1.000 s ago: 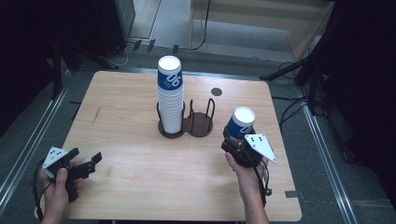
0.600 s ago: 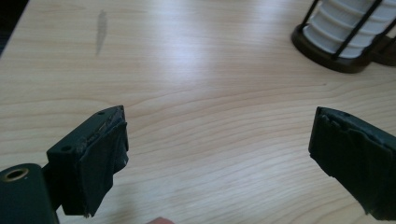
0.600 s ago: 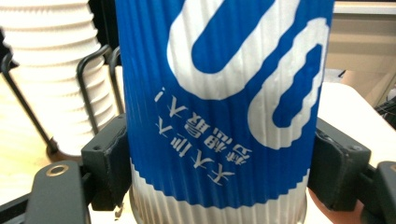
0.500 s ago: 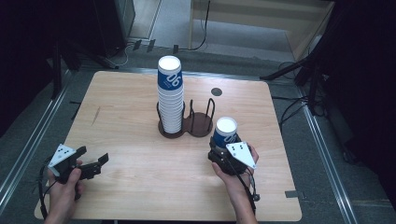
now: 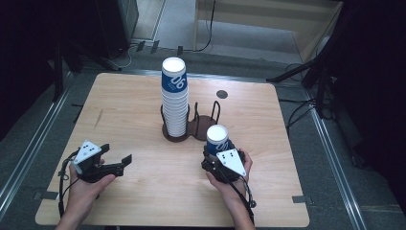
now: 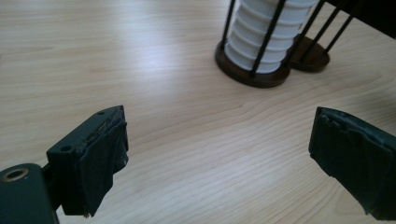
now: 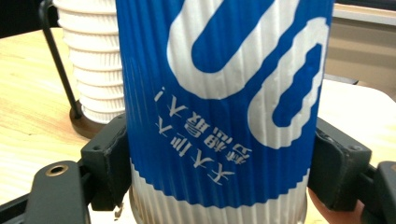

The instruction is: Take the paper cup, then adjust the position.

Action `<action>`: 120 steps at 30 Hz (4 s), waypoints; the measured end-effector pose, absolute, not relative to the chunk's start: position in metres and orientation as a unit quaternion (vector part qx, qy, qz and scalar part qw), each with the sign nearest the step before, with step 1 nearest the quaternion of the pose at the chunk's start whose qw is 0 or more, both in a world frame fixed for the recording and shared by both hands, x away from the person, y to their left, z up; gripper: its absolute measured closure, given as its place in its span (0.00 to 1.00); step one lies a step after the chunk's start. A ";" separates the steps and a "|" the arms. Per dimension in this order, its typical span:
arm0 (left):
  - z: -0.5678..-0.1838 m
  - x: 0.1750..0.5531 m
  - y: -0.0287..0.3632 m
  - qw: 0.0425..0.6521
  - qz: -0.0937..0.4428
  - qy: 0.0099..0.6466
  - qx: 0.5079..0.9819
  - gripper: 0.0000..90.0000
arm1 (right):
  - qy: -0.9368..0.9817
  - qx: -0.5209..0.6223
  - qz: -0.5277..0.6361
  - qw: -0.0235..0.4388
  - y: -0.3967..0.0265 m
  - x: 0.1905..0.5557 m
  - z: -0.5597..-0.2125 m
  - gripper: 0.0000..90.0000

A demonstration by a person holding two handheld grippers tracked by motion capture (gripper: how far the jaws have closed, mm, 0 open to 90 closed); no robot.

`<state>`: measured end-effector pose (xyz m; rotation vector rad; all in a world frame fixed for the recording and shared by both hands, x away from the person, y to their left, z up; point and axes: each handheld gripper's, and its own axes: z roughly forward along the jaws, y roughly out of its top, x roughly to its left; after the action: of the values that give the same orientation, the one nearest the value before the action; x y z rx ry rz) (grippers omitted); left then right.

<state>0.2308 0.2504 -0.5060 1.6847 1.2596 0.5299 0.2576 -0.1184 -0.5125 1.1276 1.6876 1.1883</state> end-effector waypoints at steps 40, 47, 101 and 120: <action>-0.483 0.241 0.171 0.485 0.162 0.420 0.750 0.15 | 0.727 0.334 0.431 0.417 -0.076 0.240 -0.532 0.23; -0.482 0.238 0.164 0.494 0.145 0.399 0.759 0.16 | 0.742 0.295 0.412 0.438 -0.068 0.238 -0.536 0.23; -0.486 0.232 0.152 0.500 0.092 0.343 0.790 0.31 | 0.782 0.146 0.391 0.462 -0.033 0.209 -0.548 0.04; -0.484 0.231 0.179 0.540 0.175 0.360 0.740 0.31 | 0.755 0.198 0.445 0.439 -0.048 0.209 -0.526 0.01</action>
<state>0.2313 0.1786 -0.4837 1.7596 0.8544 0.4152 0.2091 -0.0478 -0.5260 0.4919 1.8759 1.1059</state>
